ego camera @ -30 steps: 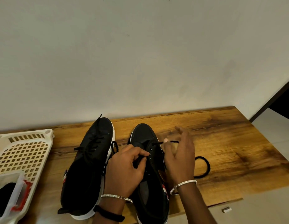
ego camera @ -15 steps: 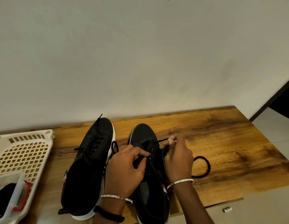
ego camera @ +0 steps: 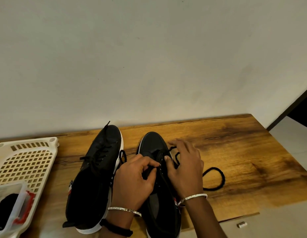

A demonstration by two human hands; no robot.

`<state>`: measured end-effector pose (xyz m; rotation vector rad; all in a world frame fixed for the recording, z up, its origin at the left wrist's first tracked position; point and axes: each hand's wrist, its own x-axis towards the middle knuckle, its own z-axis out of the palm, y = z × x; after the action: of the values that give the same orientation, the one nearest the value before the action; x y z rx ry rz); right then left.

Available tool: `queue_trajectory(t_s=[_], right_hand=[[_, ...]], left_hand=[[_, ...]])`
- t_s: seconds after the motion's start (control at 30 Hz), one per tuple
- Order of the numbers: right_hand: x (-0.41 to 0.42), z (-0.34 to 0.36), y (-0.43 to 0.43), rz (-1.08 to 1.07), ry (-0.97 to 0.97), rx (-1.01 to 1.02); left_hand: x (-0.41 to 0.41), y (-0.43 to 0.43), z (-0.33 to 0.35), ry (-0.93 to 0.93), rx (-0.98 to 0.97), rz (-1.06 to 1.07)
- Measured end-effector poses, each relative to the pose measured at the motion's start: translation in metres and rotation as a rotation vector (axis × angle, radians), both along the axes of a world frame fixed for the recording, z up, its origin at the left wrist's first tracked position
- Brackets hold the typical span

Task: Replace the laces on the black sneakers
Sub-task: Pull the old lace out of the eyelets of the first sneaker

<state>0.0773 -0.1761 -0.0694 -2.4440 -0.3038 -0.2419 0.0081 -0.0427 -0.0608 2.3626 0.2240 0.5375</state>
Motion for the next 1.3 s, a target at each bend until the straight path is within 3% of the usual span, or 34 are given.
queue_trajectory(t_s=[0.1,0.33,0.5,0.67,0.8,0.97,1.17,1.3], right_hand=[[-0.001,-0.001,0.004,0.042,-0.021,-0.019],[0.0,-0.004,0.004,-0.112,-0.092,0.117],[0.003,-0.005,0.0,-0.224,0.101,0.385],[0.006,-0.002,-0.005,-0.402,0.395,0.798],[0.005,-0.002,-0.006,-0.223,0.004,0.255],[-0.001,-0.006,0.004,-0.018,-0.037,-0.111],[0.001,-0.006,0.003,-0.057,0.034,-0.094],[-0.001,-0.006,0.007,-0.147,0.082,0.207]], left_hand=[[0.0,0.0,0.0,-0.002,0.0,-0.001],[0.0,0.0,-0.001,-0.006,-0.015,-0.001],[0.0,0.002,-0.001,-0.019,-0.026,-0.007],[0.0,0.002,-0.001,-0.026,-0.033,-0.011],[0.0,0.001,-0.001,-0.027,-0.042,-0.007],[0.0,0.001,0.0,-0.037,-0.045,-0.009],[0.0,0.001,-0.001,-0.024,-0.024,-0.01],[-0.001,0.002,-0.001,-0.017,-0.036,-0.004]])
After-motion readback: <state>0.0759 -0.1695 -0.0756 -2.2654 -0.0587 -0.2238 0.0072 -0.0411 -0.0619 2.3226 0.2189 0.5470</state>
